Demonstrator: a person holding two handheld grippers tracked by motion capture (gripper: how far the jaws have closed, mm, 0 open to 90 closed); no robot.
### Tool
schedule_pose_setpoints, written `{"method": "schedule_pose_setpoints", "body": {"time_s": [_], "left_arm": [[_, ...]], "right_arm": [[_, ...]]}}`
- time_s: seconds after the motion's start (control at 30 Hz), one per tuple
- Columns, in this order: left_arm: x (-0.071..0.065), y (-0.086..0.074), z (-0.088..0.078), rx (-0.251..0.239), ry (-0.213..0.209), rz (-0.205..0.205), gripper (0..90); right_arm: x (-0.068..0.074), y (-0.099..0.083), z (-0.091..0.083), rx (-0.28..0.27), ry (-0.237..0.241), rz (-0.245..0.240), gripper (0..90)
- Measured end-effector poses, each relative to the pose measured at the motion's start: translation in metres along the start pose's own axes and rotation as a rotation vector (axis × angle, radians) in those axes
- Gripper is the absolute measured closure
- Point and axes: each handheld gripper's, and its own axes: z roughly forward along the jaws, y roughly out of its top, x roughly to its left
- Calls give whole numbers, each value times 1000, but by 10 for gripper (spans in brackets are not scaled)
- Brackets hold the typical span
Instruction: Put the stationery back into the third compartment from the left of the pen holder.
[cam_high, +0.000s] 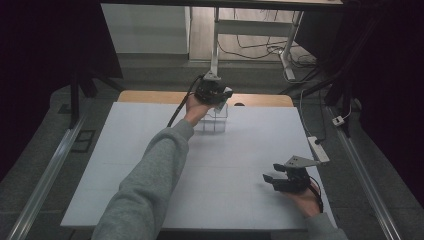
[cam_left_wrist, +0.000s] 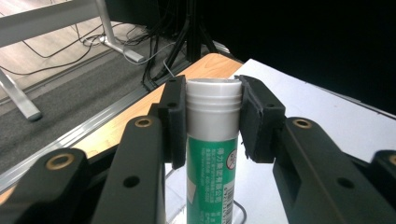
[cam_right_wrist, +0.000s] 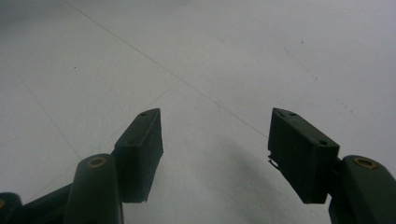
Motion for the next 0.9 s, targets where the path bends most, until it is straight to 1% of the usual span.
{"method": "schedule_pose_setpoints", "body": {"time_s": [0.13, 0.23, 0.27, 0.37, 0.4, 0.43, 0.47, 0.5, 0.57, 0.67, 0.77, 0.9], "left_arm": [[-1, -1, 7, -3, -5, -3, 642], [-2, -2, 9, 12, 0, 11, 642], [-2, -3, 10, 18, 1, 11, 642], [0, -5, 10, 25, 3, 0, 633], [2, -5, 10, 21, -21, -19, 600], [2, -5, 9, 25, -35, -32, 534], [2, -5, 8, 37, -23, -26, 489], [1, -6, 7, 48, -17, -14, 467], [0, -7, 3, 63, -21, -3, 438], [-1, -10, -4, 67, -34, -4, 432], [0, -14, -10, 77, -37, -10, 431], [0, -21, -20, 75, -42, -12, 431]], "right_arm": [[1, 0, 0, 3, 2, -6, 344], [0, -1, 0, 5, 4, -6, 344], [1, -1, 0, 5, -3, -5, 344], [0, -1, 0, 7, -3, -5, 344], [0, -1, 0, 12, 0, -7, 344], [0, -1, 0, 11, -1, -6, 344], [1, -1, 0, 12, -2, -7, 344], [1, -1, 0, 14, -2, -8, 344], [0, -1, 0, 14, -3, -9, 344], [0, -2, 0, 11, -2, -4, 344], [1, -2, -1, 7, -6, -5, 344], [1, -1, -2, 1, -6, -8, 344]]}}
